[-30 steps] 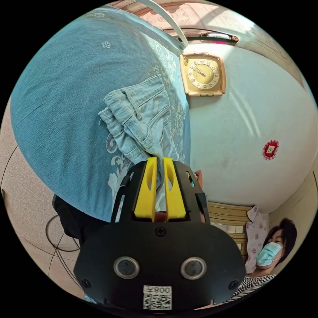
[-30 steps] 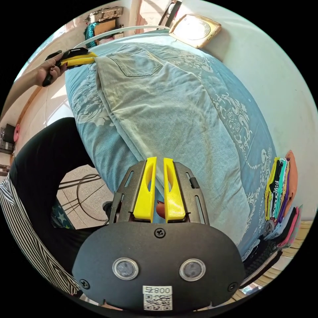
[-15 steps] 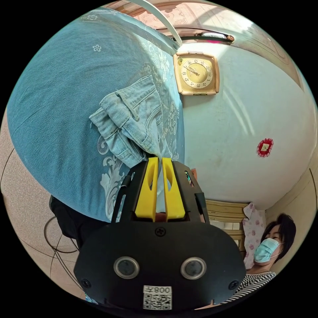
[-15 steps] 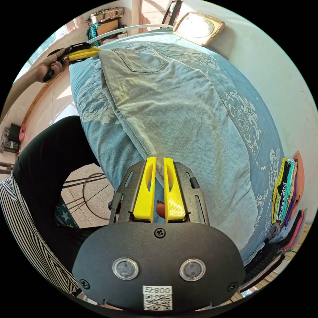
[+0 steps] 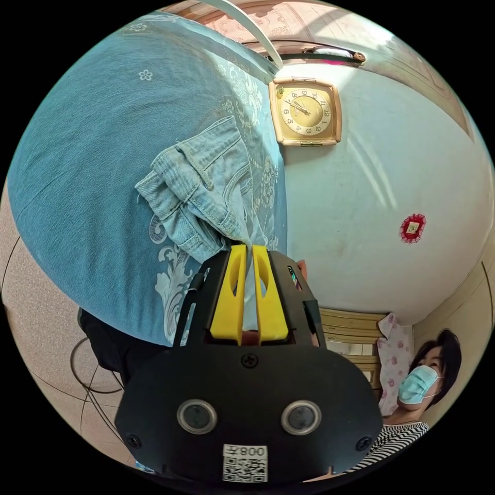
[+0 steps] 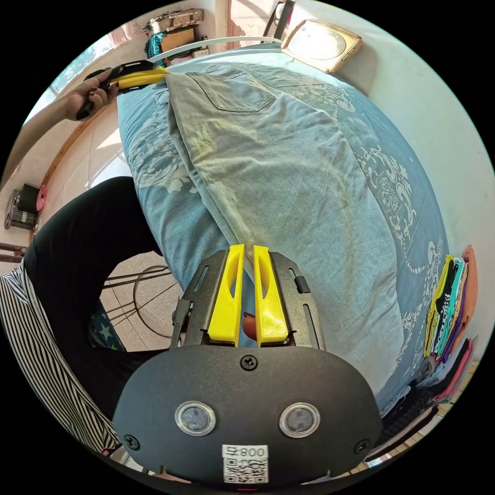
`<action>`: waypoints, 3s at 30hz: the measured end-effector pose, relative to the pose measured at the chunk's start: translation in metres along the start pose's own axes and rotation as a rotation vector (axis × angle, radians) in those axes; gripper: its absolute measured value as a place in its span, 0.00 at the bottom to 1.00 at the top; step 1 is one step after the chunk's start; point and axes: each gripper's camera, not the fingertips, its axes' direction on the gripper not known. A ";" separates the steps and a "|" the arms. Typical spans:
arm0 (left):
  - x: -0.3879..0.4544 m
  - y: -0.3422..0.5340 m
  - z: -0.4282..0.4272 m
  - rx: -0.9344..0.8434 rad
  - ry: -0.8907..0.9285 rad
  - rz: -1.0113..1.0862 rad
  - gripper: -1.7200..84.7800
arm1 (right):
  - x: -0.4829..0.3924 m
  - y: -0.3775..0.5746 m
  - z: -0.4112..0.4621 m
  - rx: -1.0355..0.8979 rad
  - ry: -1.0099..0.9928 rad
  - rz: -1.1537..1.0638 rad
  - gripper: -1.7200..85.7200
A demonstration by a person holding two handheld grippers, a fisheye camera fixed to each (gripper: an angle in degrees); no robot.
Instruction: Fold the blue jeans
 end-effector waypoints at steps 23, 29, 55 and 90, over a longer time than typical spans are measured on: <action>0.208 -0.140 0.070 -0.145 -0.023 0.449 0.05 | 0.204 -0.156 -0.137 0.214 0.241 0.233 0.02; 0.251 -0.175 0.099 -0.106 -0.200 0.571 0.06 | 0.270 -0.235 -0.118 0.067 0.298 0.365 0.02; -0.023 -0.034 0.010 -0.091 -0.166 -0.061 0.08 | -0.033 -0.131 0.076 -0.077 0.009 -0.133 0.09; 0.076 0.223 0.165 -0.381 -0.277 0.458 0.09 | 0.192 0.273 0.006 0.015 -0.154 0.544 0.07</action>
